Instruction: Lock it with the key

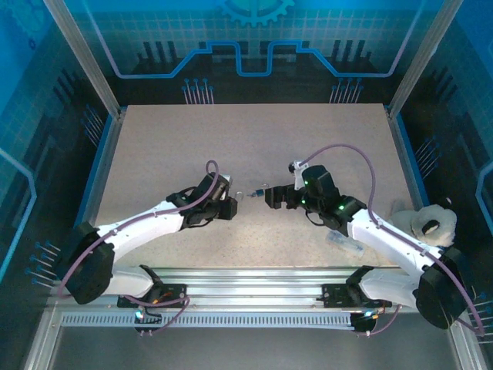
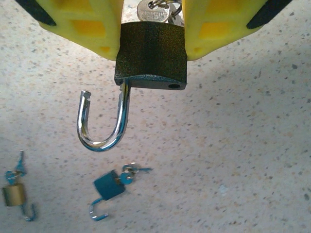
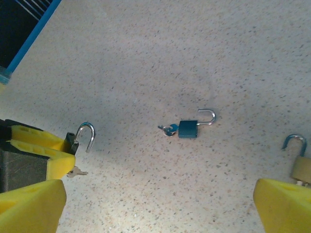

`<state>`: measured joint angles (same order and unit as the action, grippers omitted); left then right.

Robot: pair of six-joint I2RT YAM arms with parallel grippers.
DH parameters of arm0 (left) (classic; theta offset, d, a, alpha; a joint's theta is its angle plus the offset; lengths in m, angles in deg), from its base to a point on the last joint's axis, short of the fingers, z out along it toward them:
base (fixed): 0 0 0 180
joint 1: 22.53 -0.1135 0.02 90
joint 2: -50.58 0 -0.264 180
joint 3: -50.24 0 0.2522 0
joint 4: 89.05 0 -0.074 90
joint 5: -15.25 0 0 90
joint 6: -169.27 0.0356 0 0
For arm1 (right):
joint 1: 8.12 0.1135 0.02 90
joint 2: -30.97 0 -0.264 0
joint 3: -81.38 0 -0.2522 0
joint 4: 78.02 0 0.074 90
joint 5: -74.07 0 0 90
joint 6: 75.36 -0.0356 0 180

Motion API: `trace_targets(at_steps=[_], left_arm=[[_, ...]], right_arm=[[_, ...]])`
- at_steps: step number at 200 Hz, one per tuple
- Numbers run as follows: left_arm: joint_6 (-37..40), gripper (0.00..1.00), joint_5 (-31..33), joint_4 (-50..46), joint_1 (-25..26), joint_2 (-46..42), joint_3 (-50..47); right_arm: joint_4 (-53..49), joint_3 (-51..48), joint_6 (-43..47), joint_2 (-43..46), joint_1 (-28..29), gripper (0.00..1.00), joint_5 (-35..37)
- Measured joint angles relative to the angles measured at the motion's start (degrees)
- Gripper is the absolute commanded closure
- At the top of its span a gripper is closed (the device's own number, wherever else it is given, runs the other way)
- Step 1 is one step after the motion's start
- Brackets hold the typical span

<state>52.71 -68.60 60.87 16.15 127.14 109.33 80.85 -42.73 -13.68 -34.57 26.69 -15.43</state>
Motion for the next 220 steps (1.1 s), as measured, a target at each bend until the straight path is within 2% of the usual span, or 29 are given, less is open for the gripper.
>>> trace_targets(at_steps=[28, 80, 111, 220], left_arm=[[1.3, 1.0, 0.3, 1.8, 2.1, -0.7, -0.1], [3.3, 1.0, 2.5, 2.0, 6.4, -0.7, 0.0], [4.1, 1.0, 3.3, 1.6, 6.7, -0.7, 1.3], [4.5, 1.0, 5.7, 0.0, 7.1, -0.7, 4.2]], right_arm=[[-0.2, 0.7, -0.7, -1.8, 0.0, 0.12, -2.2], [-0.7, 2.0, -1.5, -4.8, 0.0, 0.19, -5.7], [-1.3, 2.9, -1.5, -5.5, 0.0, 0.26, -6.6], [-3.2, 4.6, -1.0, -8.0, 1.2, 0.34, -8.8]])
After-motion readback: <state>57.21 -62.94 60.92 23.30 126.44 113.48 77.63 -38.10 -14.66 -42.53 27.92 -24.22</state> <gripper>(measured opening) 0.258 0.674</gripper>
